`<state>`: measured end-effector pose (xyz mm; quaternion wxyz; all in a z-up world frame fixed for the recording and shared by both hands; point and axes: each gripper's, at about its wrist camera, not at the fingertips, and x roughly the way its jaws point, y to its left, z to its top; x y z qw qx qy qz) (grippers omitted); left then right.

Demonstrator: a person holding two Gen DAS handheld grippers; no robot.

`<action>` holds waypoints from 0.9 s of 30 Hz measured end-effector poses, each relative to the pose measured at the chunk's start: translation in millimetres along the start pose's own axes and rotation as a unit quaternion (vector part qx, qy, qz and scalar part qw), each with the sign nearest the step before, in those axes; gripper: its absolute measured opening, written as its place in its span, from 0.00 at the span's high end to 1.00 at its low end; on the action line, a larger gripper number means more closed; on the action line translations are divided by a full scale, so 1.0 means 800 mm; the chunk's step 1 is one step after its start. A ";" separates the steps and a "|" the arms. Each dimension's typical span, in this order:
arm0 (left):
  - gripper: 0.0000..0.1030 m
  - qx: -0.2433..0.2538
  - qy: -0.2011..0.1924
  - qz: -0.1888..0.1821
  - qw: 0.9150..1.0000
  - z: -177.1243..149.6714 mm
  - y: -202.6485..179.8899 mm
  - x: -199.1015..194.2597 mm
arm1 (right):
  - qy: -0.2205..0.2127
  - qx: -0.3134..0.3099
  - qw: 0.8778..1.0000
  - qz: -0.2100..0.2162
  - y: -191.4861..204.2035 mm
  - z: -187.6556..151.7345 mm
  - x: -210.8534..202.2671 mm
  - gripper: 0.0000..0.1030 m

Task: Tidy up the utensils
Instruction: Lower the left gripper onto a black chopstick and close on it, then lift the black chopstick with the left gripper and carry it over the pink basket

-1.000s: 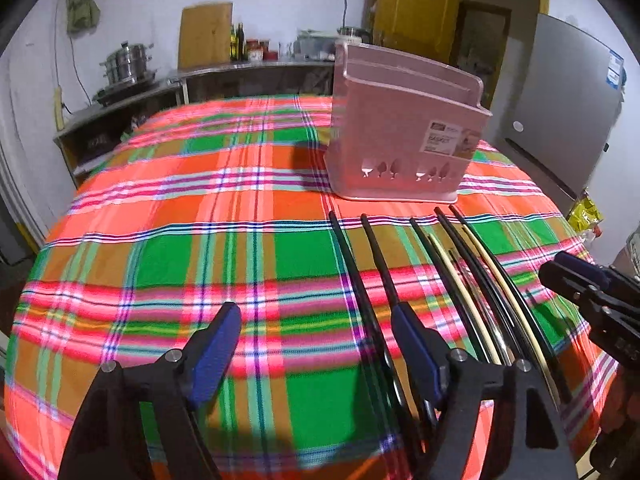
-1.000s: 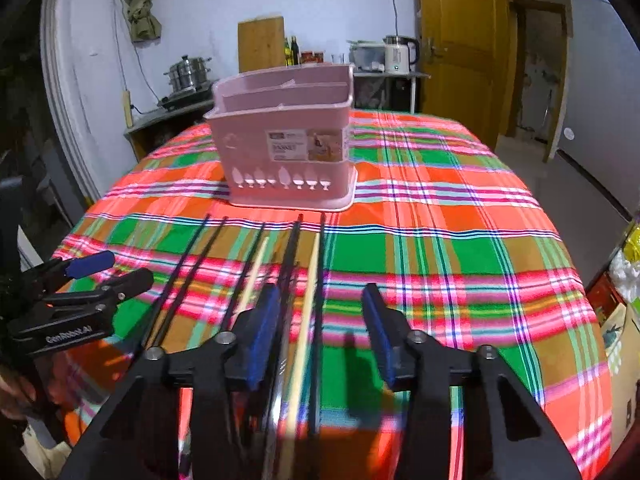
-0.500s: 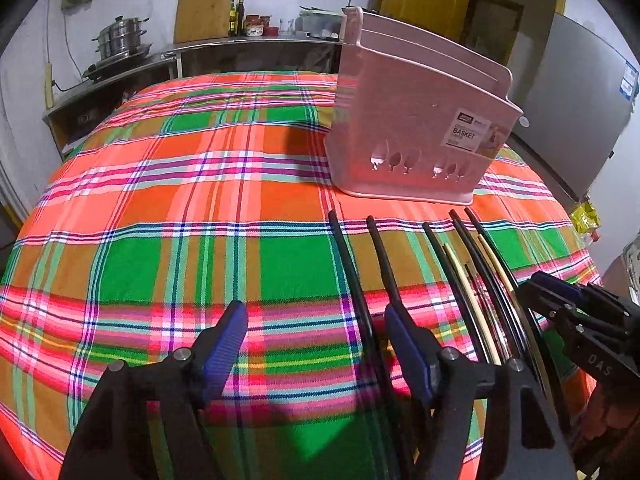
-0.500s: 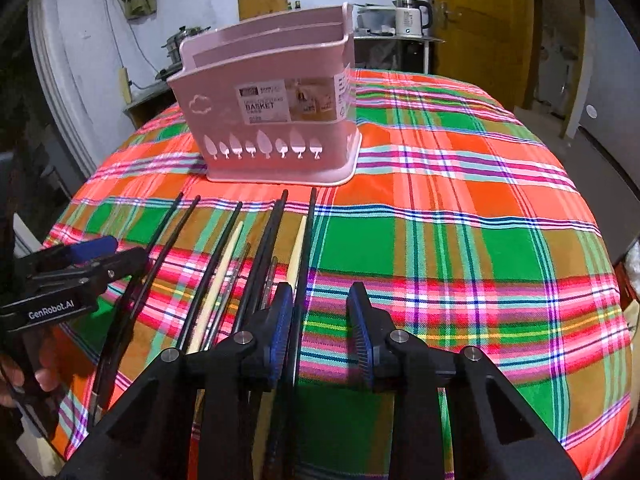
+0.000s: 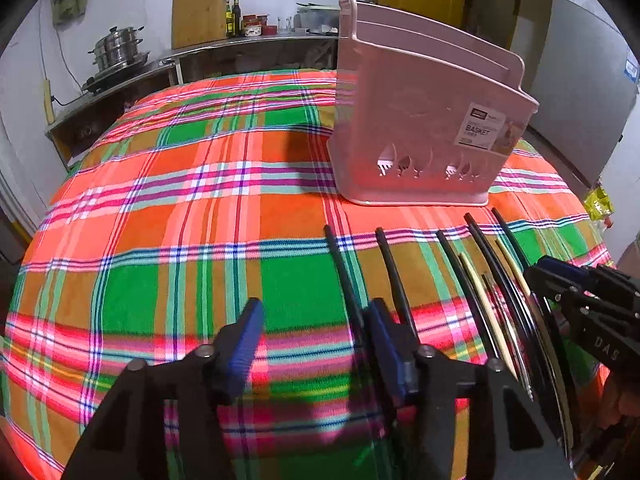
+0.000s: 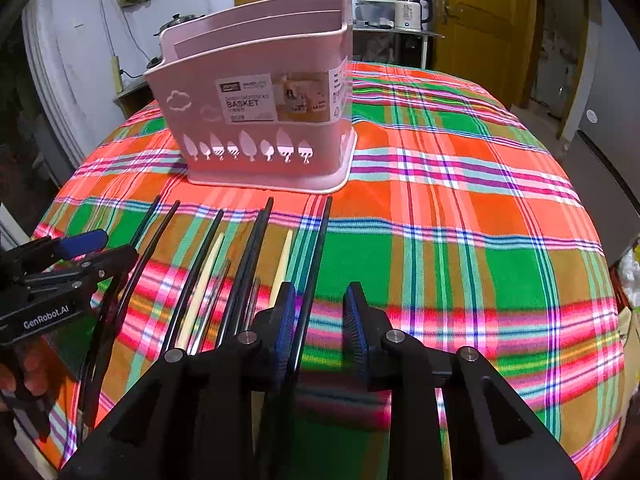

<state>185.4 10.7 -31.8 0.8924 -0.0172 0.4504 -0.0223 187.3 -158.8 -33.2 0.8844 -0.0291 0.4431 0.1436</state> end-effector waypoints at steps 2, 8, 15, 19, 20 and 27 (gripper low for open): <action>0.60 0.007 0.004 0.003 1.000 0.006 -0.003 0.003 | 0.007 0.002 1.000 0.000 0.000 0.008 0.006 0.73; 0.86 0.031 0.012 0.000 0.999 0.013 -0.017 0.007 | 0.016 -0.004 1.000 -0.006 0.005 0.026 0.018 0.84; 0.95 0.029 0.019 -0.020 0.999 0.021 -0.017 0.007 | 0.018 0.005 1.000 0.014 0.004 0.034 0.015 0.94; 0.96 0.023 0.013 -0.032 0.999 0.028 -0.011 -0.006 | 0.009 0.007 1.000 0.017 0.004 0.036 0.001 0.94; 0.96 0.021 0.010 -0.037 0.999 0.030 -0.009 -0.012 | 0.005 0.007 1.000 0.017 0.004 0.038 -0.004 0.94; 0.96 0.018 -0.027 -0.061 0.998 0.048 -0.004 -0.067 | -0.030 0.004 0.999 0.022 0.007 0.055 -0.050 0.94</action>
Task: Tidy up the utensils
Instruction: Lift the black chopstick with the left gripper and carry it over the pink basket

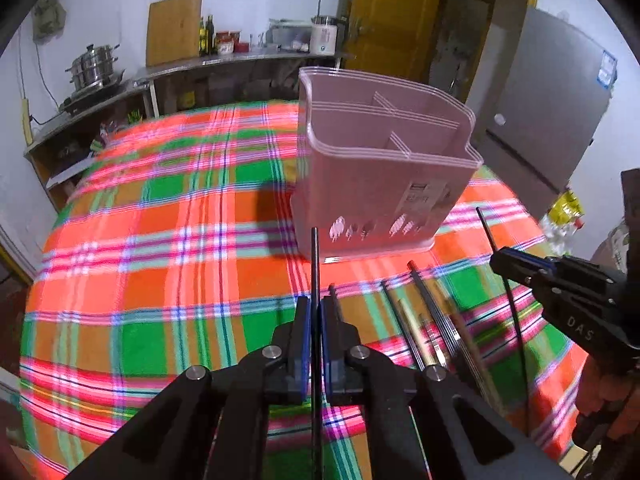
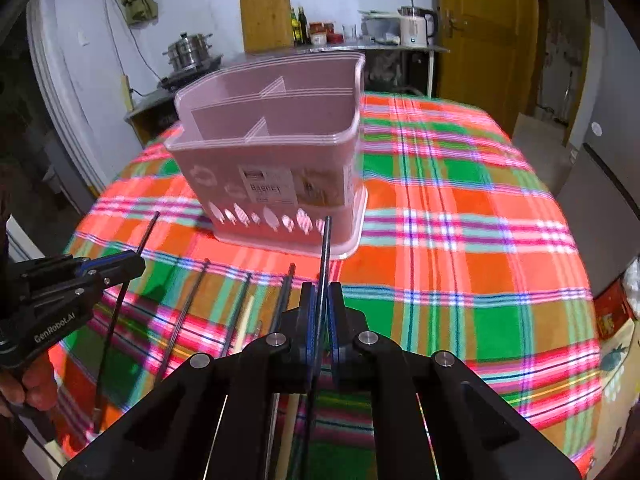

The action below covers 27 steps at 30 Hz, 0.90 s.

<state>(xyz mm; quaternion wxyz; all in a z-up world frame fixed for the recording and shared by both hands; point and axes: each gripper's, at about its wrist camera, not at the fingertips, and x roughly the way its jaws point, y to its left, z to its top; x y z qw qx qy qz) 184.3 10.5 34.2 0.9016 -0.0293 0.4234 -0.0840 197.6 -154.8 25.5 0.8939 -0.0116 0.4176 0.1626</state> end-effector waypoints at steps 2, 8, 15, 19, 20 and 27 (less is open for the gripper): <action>0.96 0.002 -0.013 -0.006 1.000 0.008 0.000 -0.018 | -0.011 -0.001 1.000 0.001 0.001 0.006 -0.015 0.94; 0.96 0.011 -0.051 -0.020 0.998 0.028 -0.003 -0.071 | -0.049 -0.009 0.999 0.000 0.007 0.022 -0.059 0.95; 0.96 0.014 -0.078 -0.027 0.996 0.043 -0.004 -0.115 | -0.078 -0.010 0.997 0.002 0.013 0.034 -0.097 0.95; 0.96 0.018 -0.088 -0.030 0.995 0.051 -0.007 -0.133 | -0.091 -0.014 0.996 0.003 0.017 0.040 -0.113 0.95; 0.96 0.018 -0.089 -0.031 0.995 0.053 -0.008 -0.137 | -0.095 -0.015 0.995 0.002 0.018 0.042 -0.117 0.95; 0.96 0.025 -0.098 -0.039 0.994 0.076 -0.017 -0.153 | -0.117 -0.015 0.993 0.008 0.022 0.057 -0.138 0.95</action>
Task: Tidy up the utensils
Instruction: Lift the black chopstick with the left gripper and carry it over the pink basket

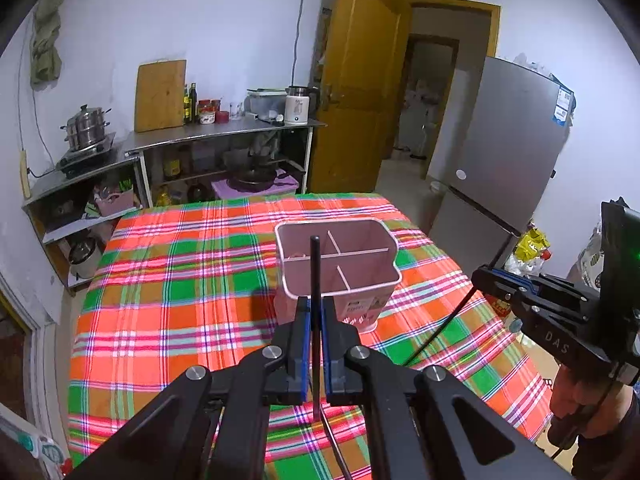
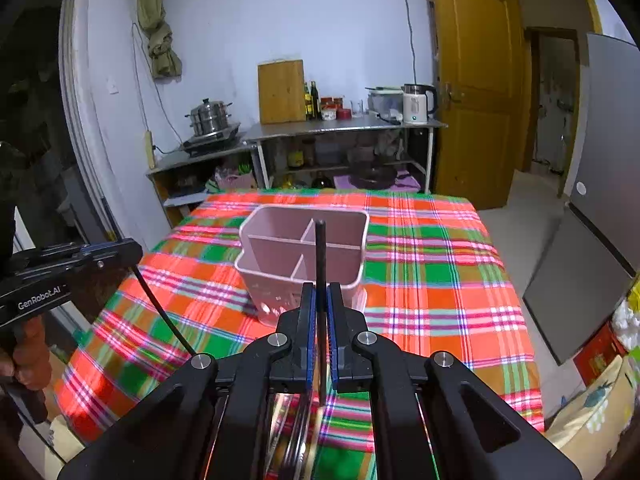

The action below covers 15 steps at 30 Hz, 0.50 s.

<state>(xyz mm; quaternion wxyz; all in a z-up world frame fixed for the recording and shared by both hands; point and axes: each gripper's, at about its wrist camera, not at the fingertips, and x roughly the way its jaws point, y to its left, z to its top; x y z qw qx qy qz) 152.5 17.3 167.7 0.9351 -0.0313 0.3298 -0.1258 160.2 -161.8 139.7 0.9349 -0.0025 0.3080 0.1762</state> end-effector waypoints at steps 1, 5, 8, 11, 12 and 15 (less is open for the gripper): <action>0.96 0.000 -0.001 -0.002 1.000 0.005 0.000 -0.001 | -0.003 0.001 1.000 0.002 0.001 0.004 -0.002 0.95; 0.96 0.003 -0.002 -0.008 1.000 0.030 -0.004 0.002 | -0.014 0.001 1.000 0.009 0.004 0.019 -0.006 0.95; 0.96 0.002 -0.007 -0.010 1.000 0.053 -0.005 0.002 | -0.021 0.002 1.000 0.014 0.007 0.032 -0.006 0.95; 0.96 0.000 -0.017 -0.014 1.000 0.078 -0.004 -0.001 | -0.034 0.006 0.999 0.022 0.007 0.049 -0.009 0.95; 0.96 -0.001 -0.020 -0.016 1.000 0.084 -0.004 -0.002 | -0.040 0.008 0.999 0.027 0.008 0.057 -0.010 0.95; 0.96 -0.008 -0.028 -0.020 0.999 0.109 -0.002 -0.002 | -0.056 0.010 0.998 0.033 0.009 0.076 -0.016 0.95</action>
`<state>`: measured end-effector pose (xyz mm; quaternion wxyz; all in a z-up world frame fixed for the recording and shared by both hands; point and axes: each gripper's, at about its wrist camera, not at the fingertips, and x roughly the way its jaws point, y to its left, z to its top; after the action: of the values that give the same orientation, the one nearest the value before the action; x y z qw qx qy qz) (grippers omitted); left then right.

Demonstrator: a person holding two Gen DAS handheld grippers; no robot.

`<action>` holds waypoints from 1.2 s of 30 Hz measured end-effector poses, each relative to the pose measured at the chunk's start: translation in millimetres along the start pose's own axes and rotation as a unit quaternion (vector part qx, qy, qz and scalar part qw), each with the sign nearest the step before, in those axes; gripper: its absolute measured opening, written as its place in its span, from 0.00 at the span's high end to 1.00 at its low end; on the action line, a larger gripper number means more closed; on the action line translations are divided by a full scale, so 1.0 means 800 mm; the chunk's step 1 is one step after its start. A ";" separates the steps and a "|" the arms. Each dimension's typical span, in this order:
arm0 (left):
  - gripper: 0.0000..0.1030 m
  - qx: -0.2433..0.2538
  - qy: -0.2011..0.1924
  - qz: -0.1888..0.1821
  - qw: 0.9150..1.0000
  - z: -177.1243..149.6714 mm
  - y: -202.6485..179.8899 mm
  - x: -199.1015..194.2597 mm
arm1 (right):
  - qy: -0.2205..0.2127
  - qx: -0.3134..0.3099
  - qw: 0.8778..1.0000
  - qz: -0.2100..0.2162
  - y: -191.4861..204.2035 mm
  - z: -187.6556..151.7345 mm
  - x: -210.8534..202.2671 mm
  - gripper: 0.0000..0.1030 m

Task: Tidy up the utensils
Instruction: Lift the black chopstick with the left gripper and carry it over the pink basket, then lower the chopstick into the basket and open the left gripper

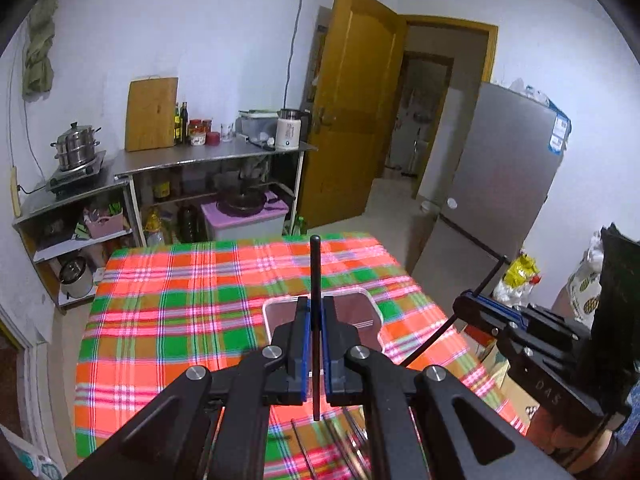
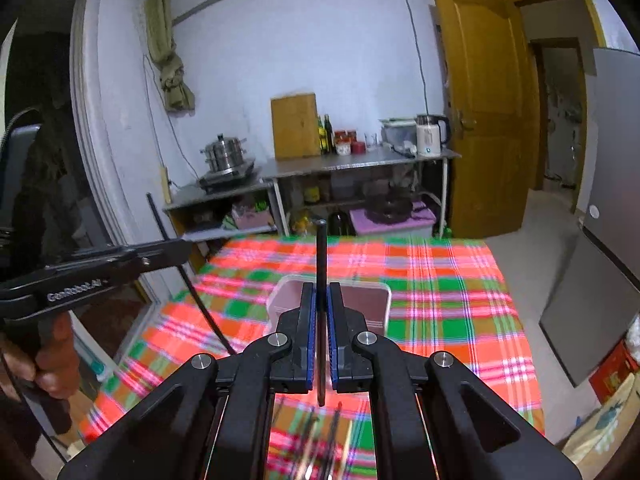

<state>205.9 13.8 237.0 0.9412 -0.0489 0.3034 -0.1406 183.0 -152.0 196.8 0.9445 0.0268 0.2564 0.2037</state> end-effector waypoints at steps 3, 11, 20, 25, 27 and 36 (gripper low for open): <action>0.96 -0.006 -0.010 -0.001 1.000 0.025 0.005 0.004 | -0.018 -0.003 1.000 0.003 0.006 0.021 0.000 0.95; 0.96 -0.020 -0.014 0.010 1.000 0.055 0.022 0.040 | -0.027 0.007 1.000 0.007 0.007 0.047 0.037 0.95; 0.96 -0.041 0.027 0.008 0.999 0.017 0.051 0.106 | 0.029 0.016 0.999 0.009 0.002 0.018 0.104 0.95; 0.96 -0.046 0.041 0.007 0.998 -0.004 0.060 0.129 | 0.056 0.025 0.998 0.011 -0.008 0.000 0.126 0.95; 0.94 -0.048 0.041 0.006 0.998 -0.008 0.064 0.133 | 0.065 0.026 0.997 0.012 -0.010 -0.005 0.132 0.95; 0.71 -0.055 0.010 0.007 0.998 -0.009 0.069 0.107 | 0.053 0.036 0.998 0.008 -0.017 -0.002 0.115 0.85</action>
<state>281.0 41.0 173.5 0.9350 -0.0966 0.3204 -0.1176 259.4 -128.2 149.5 0.9265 0.0516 0.3129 0.2027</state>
